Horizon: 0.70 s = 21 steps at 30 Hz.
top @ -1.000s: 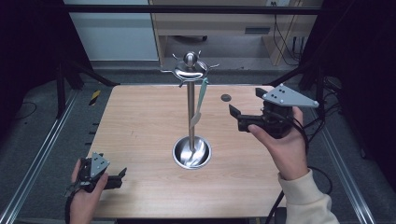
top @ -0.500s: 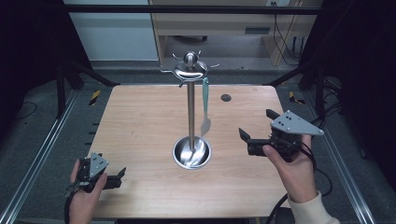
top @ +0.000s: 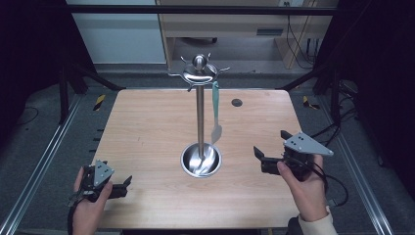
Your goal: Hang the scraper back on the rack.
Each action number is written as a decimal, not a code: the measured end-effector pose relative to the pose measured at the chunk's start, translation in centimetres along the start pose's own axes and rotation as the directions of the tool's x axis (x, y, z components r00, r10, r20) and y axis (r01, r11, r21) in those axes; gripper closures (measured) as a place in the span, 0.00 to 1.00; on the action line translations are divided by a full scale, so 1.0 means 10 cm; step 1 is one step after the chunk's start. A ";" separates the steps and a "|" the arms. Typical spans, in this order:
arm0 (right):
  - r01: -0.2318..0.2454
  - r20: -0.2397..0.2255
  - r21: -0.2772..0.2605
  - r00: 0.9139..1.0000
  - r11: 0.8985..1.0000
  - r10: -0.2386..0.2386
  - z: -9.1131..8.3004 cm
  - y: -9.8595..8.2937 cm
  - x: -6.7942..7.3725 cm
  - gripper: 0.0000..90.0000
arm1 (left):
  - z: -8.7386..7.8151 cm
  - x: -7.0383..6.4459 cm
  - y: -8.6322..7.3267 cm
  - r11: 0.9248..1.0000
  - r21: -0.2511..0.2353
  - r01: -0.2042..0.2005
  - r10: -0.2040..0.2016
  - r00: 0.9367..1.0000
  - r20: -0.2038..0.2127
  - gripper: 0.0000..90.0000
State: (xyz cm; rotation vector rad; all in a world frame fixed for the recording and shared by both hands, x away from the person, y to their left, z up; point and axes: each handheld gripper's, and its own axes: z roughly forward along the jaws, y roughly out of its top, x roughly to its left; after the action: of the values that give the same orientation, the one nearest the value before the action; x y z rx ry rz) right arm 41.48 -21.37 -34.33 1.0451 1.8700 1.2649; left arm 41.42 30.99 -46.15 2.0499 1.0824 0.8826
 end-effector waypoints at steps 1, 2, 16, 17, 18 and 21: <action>-0.008 -0.001 0.001 1.000 1.000 0.008 0.00 -0.03 0.00 0.07 | 0.00 0.00 0.00 1.000 -0.001 0.002 -0.002 1.000 0.000 0.03; -0.010 0.000 0.001 1.000 1.000 0.010 0.00 -0.07 0.00 0.07 | 0.00 0.00 0.00 1.000 0.001 0.004 -0.004 1.000 0.001 0.03; -0.034 0.061 0.069 0.998 0.997 0.030 0.15 -0.51 -0.10 0.08 | 0.00 0.01 0.00 1.000 0.004 0.006 -0.006 1.000 -0.002 0.03; -0.040 0.064 0.074 0.997 0.996 0.036 0.17 -0.54 -0.11 0.08 | 0.00 0.02 0.00 1.000 0.002 0.009 -0.009 1.000 -0.004 0.03; -0.045 0.070 0.083 0.997 0.996 0.039 0.18 -0.57 -0.11 0.08 | 0.00 0.03 0.00 1.000 0.003 0.010 -0.010 1.000 -0.003 0.03; -0.039 0.084 0.102 0.996 0.994 0.030 0.24 -0.65 -0.15 0.08 | -0.01 0.04 -0.01 1.000 -0.002 0.019 -0.019 1.000 -0.008 0.03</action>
State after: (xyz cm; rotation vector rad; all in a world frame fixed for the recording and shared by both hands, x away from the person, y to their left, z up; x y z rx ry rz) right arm 42.50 -23.08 -41.12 1.1712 1.8789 1.1364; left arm 41.48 31.42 -46.05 2.0331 1.1027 0.8826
